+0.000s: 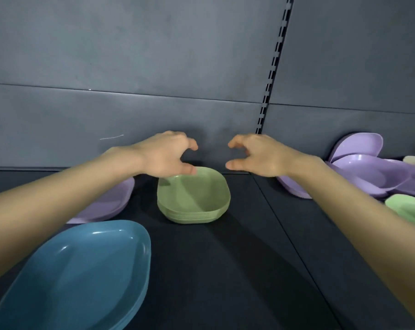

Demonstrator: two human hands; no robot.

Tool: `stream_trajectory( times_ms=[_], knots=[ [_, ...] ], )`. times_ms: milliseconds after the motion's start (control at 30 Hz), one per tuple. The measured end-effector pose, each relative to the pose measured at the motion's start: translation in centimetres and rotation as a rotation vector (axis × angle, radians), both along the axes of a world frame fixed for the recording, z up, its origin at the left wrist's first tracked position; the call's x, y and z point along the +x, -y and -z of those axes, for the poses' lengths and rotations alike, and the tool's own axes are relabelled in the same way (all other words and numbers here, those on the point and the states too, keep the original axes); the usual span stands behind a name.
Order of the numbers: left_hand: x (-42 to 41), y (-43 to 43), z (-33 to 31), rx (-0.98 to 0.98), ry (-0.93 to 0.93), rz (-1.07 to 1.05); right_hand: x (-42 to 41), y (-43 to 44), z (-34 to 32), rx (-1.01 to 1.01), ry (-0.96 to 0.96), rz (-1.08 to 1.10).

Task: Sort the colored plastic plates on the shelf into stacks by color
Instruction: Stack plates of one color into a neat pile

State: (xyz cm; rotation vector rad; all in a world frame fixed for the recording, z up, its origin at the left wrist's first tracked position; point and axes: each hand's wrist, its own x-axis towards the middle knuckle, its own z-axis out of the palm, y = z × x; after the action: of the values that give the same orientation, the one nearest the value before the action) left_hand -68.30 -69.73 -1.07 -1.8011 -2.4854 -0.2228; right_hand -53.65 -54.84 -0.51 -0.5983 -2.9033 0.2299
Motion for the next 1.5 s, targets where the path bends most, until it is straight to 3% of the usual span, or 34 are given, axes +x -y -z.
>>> stream_trajectory(
  times_ms=[367, 800, 1200, 1500],
  knots=[
    [12.9, -2.5, -4.9, 0.280, -0.136, 0.142, 14.6, -0.5, -6.1, 0.229, -0.217, 0.149],
    [31.9, -5.7, -0.7, 0.241, -0.005, 0.132, 35.8, -4.7, -3.2, 0.165, -0.153, 0.226],
    [36.9, -13.2, -0.8, 0.215, 0.040, 0.153, 40.2, -11.8, -2.2, 0.139, -0.141, 0.236],
    [33.6, -20.6, 1.1, 0.057, 0.110, 0.047, 37.9, -21.1, 0.1, 0.016, -0.075, 0.151]
  ],
)
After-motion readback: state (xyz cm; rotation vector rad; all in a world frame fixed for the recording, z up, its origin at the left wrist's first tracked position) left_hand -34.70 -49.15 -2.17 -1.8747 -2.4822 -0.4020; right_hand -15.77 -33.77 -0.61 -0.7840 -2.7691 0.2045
